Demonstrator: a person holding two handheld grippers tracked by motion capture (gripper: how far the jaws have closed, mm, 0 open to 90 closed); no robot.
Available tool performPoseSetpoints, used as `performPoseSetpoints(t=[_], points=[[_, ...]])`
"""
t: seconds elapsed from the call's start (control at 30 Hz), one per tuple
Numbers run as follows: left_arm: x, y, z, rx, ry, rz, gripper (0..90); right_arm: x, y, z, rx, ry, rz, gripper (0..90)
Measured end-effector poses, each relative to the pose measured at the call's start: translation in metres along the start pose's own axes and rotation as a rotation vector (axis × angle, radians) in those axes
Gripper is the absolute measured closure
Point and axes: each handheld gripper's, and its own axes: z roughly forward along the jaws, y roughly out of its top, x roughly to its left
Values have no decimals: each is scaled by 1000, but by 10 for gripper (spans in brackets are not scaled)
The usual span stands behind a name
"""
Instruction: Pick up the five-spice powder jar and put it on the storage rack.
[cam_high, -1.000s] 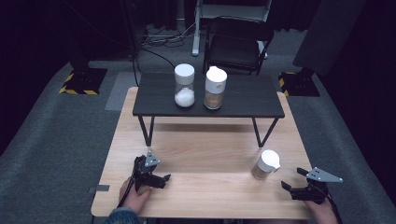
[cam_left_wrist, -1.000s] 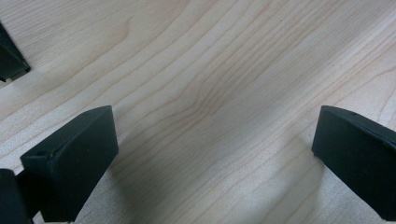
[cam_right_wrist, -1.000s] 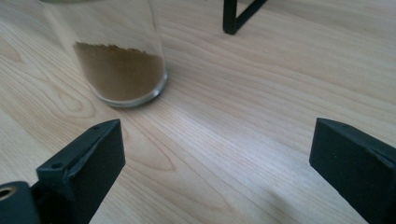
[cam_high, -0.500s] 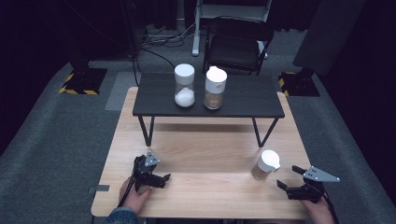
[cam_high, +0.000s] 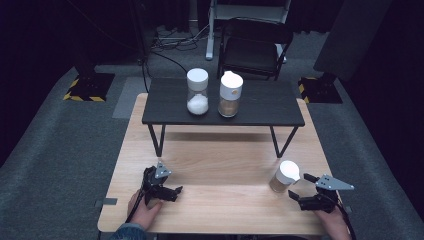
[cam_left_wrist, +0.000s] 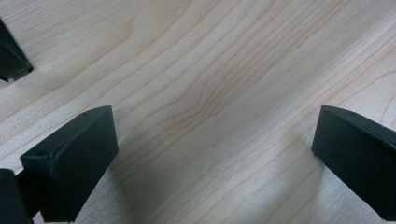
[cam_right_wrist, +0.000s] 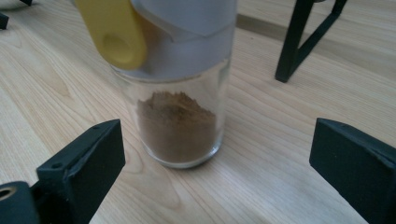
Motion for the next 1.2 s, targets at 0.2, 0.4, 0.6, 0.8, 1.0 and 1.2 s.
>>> performPoseSetpoints(t=[0.2,0.4,0.6,0.8,1.0,1.2], points=[[-1,0,0,0,2,-5,2,2,5,10,1,22,-18,33],[-1,0,0,1,3,-2,2,1,8,18,0,39,-19,33],[-1,0,0,1,3,-2,2,2,11,26,-7,52,-18,38],[-1,0,0,1,3,-2,2,7,15,35,3,45,-25,86],[-1,1,0,1,3,-2,2,10,13,38,-17,32,-31,166],[-2,1,1,1,5,-8,2,13,11,39,-33,27,-48,264]])
